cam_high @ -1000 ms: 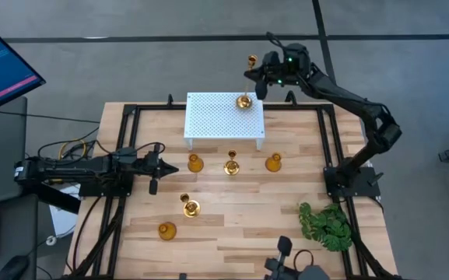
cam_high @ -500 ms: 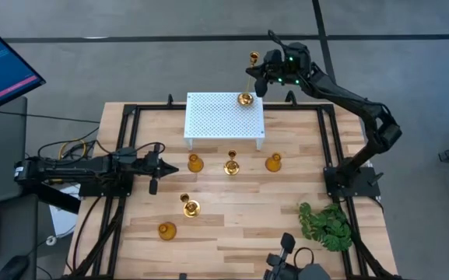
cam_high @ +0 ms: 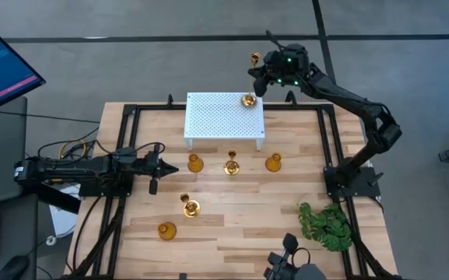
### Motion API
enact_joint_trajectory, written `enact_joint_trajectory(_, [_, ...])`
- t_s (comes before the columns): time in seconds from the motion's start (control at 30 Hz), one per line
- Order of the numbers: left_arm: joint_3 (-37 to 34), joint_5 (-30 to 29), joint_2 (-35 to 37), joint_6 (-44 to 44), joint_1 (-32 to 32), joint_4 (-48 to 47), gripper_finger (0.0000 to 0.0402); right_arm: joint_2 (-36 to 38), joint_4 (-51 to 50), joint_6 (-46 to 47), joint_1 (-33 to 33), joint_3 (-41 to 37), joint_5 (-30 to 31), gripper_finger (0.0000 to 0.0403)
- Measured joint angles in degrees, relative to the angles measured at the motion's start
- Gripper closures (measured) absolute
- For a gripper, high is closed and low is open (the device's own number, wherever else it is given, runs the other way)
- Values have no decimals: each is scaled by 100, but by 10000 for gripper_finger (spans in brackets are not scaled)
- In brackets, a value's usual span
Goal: Pick & Place candle stick holders
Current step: Put the large gold candle holder on the shelf, then put the medium gold candle holder on the shelf
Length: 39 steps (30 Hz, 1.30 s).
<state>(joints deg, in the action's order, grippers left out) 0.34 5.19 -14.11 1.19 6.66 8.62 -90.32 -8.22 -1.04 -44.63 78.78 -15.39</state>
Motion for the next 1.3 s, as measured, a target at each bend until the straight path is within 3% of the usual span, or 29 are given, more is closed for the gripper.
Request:
enact_joint_trajectory(0.67, [2,-2,0,2,0,0,398,0,-114,-42,53,0,60,394])
enact_joint_trajectory(1.3, [0,0,2,-13,2,1,398,101,-141,-256,187,0,34,265])
